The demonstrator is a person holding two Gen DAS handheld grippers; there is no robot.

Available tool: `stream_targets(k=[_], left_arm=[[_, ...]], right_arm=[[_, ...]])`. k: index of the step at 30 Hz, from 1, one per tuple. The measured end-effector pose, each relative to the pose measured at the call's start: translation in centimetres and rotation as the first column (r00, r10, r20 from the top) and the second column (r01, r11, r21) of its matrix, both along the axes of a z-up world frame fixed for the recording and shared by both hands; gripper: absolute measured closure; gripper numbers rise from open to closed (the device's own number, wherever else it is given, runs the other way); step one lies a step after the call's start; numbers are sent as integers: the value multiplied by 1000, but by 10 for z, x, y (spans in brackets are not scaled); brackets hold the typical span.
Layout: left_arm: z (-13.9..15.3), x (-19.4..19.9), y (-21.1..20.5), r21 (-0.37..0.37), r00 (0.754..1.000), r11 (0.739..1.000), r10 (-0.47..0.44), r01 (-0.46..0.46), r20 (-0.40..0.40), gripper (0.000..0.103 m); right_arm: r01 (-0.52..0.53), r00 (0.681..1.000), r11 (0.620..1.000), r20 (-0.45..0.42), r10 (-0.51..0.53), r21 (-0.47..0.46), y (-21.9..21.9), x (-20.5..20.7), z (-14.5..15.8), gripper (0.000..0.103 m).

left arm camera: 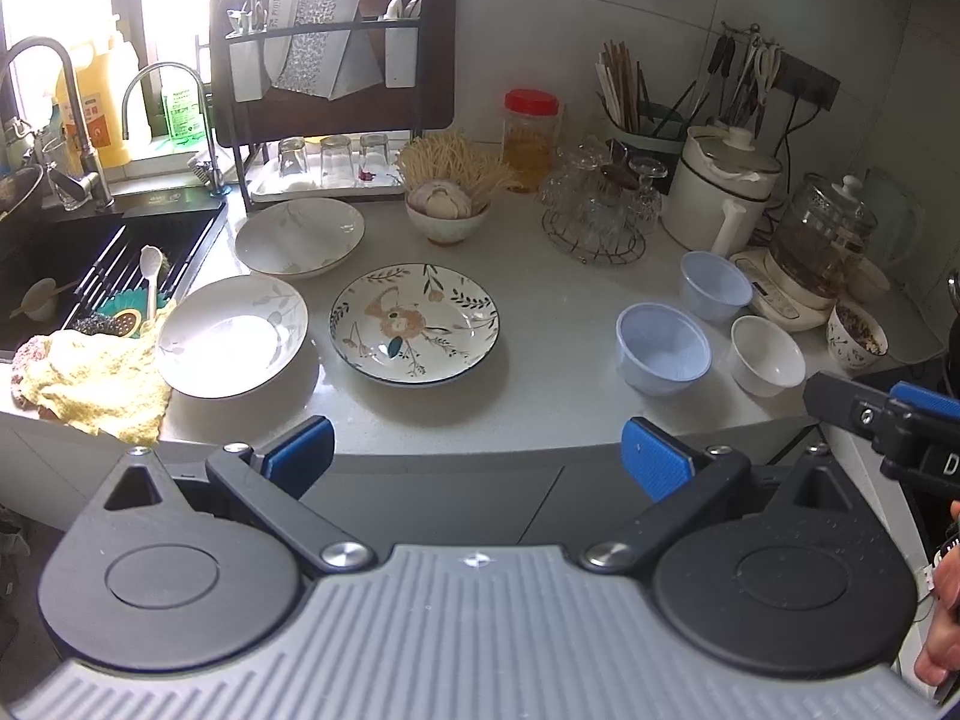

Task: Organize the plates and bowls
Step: 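Move both grippers toward the white leaf-pattern plate beside the floral plate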

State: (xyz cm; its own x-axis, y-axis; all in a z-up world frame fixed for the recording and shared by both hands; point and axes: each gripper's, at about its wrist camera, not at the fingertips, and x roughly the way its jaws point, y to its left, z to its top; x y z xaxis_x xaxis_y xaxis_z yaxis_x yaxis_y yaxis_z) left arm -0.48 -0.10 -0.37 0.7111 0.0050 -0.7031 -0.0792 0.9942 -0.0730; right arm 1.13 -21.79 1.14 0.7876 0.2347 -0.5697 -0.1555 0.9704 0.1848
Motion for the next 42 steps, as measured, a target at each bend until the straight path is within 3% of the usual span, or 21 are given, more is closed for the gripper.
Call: stream_targets(k=[14,33,42], left_arm=[[0,-8,9,39,1000,999,5,-5,-1,0],[-6,-9,7,-19,1000,1000,-9,9,9,0],[-16,14,16,-23,999,999,-43,43,2,0]], right_arm=[[-3,1000,1000,12,2,29,3,-5,-1,0],[-40,999,999,-24,41,26,5,-14,-6,0],[-23,999,999,-38,25,43,14,0,-14,0]])
